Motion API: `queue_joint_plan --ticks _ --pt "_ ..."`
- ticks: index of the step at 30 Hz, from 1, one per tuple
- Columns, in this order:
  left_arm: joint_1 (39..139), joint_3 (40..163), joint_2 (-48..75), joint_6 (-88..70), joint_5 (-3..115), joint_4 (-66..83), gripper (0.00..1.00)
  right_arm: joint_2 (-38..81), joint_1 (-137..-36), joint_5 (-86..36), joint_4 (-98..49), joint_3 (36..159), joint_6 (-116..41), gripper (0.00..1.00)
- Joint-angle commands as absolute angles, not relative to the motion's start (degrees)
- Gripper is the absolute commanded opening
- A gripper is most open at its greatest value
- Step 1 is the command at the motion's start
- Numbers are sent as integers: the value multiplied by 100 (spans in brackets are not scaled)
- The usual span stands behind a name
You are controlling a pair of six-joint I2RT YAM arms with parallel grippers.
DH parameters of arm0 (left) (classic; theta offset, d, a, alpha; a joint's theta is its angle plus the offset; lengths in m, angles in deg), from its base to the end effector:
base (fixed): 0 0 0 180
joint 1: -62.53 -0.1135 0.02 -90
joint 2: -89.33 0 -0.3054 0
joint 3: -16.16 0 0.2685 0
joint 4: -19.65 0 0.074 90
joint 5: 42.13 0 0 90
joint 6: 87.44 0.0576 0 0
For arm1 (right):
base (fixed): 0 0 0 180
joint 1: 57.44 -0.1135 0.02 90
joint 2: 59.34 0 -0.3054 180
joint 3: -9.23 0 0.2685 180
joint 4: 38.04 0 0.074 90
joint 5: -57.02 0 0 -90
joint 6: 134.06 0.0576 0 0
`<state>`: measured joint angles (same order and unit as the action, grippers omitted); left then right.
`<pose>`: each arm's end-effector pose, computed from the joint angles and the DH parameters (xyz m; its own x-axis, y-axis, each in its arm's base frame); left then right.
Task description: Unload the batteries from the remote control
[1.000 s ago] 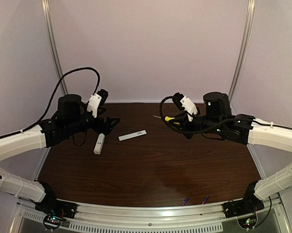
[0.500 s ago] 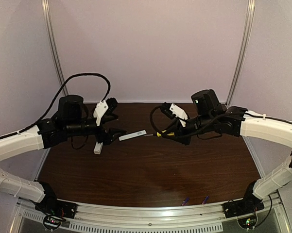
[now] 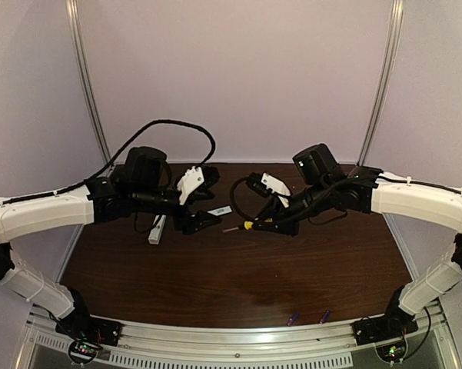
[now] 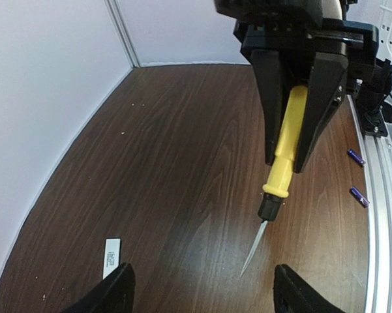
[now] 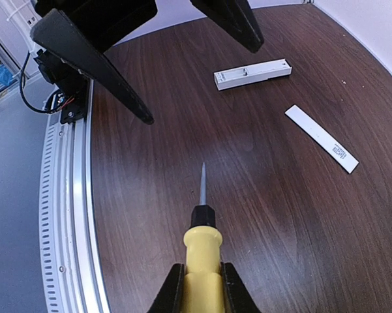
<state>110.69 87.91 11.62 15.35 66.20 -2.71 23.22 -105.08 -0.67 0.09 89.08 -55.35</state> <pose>0.2102 -0.2619 0.3230 -0.1112 0.4392 -0.8915 0.9398 0.3381 0.0494 0.2073 0.2731 0.3234 -0.2565 -0.5269 -0.8103 -0.9659 0.1708 0.1947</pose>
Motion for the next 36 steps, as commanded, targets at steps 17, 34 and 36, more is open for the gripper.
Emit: queue_joint_plan --ticks 17,34,36 --pt "11113 8944 359 2009 7900 50 46 2354 -10605 288 148 9216 -5550 0" --pt "11113 9016 -41 1745 8461 305 27 2540 -10642 210 244 9395 -5533 0" --pt "11113 9016 -48 1703 8500 360 24 2548 -10653 200 247 9403 -5517 0"
